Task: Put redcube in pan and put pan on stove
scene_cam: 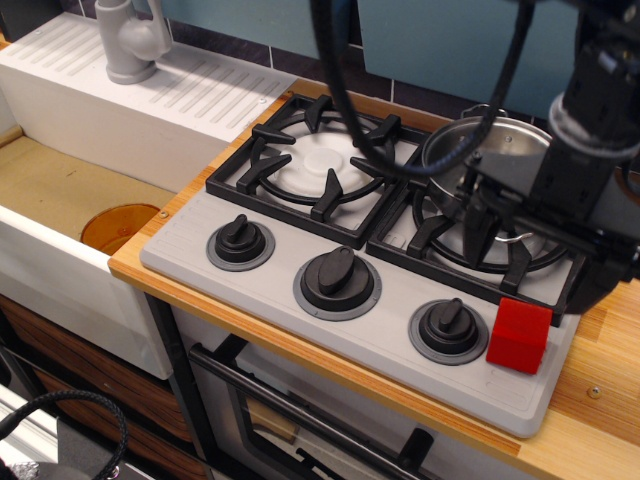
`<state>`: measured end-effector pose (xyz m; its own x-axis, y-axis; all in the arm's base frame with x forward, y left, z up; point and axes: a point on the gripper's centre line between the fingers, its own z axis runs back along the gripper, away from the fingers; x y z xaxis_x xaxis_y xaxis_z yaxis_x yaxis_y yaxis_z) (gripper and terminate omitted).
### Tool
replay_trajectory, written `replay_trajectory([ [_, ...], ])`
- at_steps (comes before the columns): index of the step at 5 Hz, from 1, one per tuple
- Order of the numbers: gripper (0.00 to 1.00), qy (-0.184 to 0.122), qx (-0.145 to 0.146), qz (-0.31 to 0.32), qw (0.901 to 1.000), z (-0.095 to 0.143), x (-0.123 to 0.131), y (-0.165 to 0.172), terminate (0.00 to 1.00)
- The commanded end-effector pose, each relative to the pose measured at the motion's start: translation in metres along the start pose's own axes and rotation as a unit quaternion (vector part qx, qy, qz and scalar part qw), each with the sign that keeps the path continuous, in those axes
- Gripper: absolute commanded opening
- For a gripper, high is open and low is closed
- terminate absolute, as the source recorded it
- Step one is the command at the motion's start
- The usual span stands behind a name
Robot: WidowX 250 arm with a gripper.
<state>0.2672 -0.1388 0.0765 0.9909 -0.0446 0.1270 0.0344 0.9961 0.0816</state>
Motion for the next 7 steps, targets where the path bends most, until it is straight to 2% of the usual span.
replay_trajectory([
  [1, 1.0, -0.027, -0.007, 0.002, 0.9996, -0.002, 0.0, -0.006, 0.0],
  [4, 1.0, -0.042, -0.011, 0.002, 0.9991, -0.018, -0.003, -0.009, 0.0],
  [7, 1.0, -0.055, -0.027, -0.003, 0.9981, -0.042, -0.002, -0.007, 0.0],
])
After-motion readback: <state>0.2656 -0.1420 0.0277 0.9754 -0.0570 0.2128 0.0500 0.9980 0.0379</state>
